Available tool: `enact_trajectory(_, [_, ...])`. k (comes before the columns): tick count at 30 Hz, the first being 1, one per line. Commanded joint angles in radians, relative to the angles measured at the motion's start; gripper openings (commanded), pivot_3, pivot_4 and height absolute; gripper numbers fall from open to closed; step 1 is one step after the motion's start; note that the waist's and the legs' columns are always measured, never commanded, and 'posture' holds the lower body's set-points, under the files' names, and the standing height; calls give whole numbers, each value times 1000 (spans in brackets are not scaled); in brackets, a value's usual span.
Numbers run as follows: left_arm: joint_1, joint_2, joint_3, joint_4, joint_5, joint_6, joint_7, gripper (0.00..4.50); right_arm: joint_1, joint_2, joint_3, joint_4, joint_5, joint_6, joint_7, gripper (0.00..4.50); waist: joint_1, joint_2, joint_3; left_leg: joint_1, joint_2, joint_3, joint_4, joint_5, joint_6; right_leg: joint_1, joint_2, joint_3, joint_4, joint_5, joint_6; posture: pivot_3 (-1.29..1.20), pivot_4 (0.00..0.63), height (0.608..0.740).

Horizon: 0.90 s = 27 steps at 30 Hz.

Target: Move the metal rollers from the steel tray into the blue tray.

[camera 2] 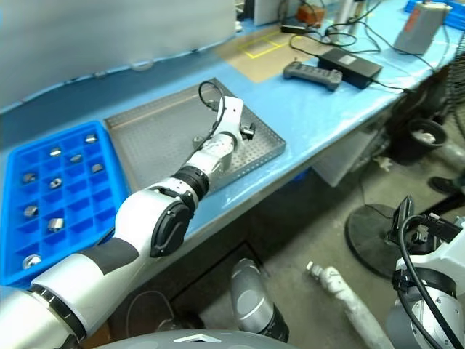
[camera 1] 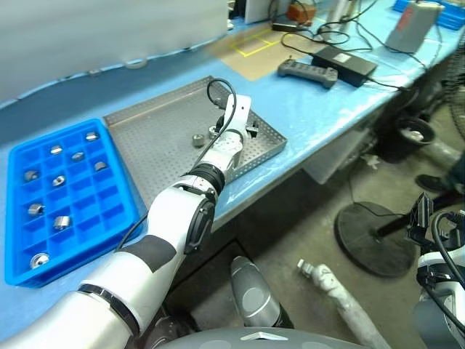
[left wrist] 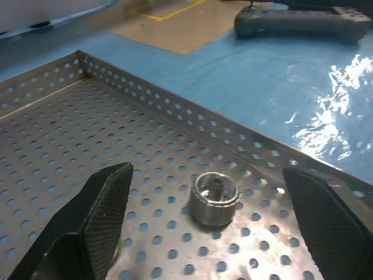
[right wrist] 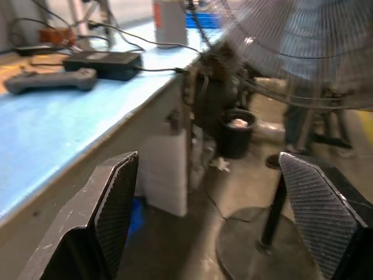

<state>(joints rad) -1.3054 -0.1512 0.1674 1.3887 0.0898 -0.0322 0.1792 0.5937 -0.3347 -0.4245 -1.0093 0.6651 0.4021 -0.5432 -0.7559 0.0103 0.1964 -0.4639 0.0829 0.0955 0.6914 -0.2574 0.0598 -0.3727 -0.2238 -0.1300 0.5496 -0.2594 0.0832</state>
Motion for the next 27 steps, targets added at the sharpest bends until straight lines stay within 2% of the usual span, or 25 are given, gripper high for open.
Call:
enact_trajectory(1, [-27, 7, -2, -13, 29, 5, 29, 4474, 4, -20, -39, -38, 21, -10, -10, 4033, -29, -1, 0, -2, -1, 0, 0, -1, 2, 0, 1, 2, -3, 0, 0, -1062, 150, 740])
enact_trajectory(3, [-28, 14, 0, -13, 37, 7, 48, 4474, 10, -25, -38, -38, 27, -17, -15, 4033, -48, -1, 0, -2, -7, 1, -1, -5, 9, 0, 2, 13, -4, 0, 0, -1062, 150, 740])
enact_trajectory(7, [-28, 25, 7, -13, 48, 20, 100, 4474, 23, -25, -25, -38, 27, -19, -22, 4033, -69, -1, 0, 7, -15, 2, -13, -5, 9, 7, 1, 24, -4, 2, 3, -1072, 150, 740])
enact_trajectory(9, [-30, 35, 16, -13, 45, 19, 108, 4474, 35, -23, -17, -38, 25, -27, -23, 4033, -79, 0, 0, 8, -15, 2, -13, -4, 12, 11, 1, 26, -4, 15, 18, -1074, 150, 740])
enact_trajectory(14, [-28, 53, 44, -14, 36, 21, 99, 4474, 46, -26, -14, -38, 30, -27, -23, 4033, -84, 1, -1, 8, -16, -1, -16, -8, 21, 11, 5, 31, -2, 46, 21, -1063, 150, 740])
enact_trajectory(17, [-23, 63, 45, -14, 46, 19, 94, 4474, 39, -24, -10, -38, 30, -14, -18, 4033, -83, 2, -1, 8, -15, -4, -23, -8, 21, 9, 8, 34, 0, 42, 21, -1057, 150, 740])
enact_trajectory(20, [-19, 73, 49, -15, 46, 17, 100, 4474, 18, -20, -1, -38, 29, 12, -15, 4033, -80, 2, -1, 7, -16, -4, -22, -9, 28, 9, 8, 35, 3, 40, 21, -1046, 150, 740])
enact_trajectory(26, [-14, 95, 66, -17, 37, 10, 105, 4474, -10, -10, 3, -38, 24, 66, 9, 4033, -73, 2, -1, 9, -19, -4, -21, -12, 32, 14, 5, 36, 1, 37, 27, -1027, 150, 740])
enact_trajectory(27, [-14, 96, 66, -18, 38, 8, 102, 4474, -12, -7, 1, -38, 24, 72, 14, 4033, -74, 2, -1, 10, -19, -4, -21, -13, 31, 16, 5, 36, 0, 33, 33, -1016, 150, 740])
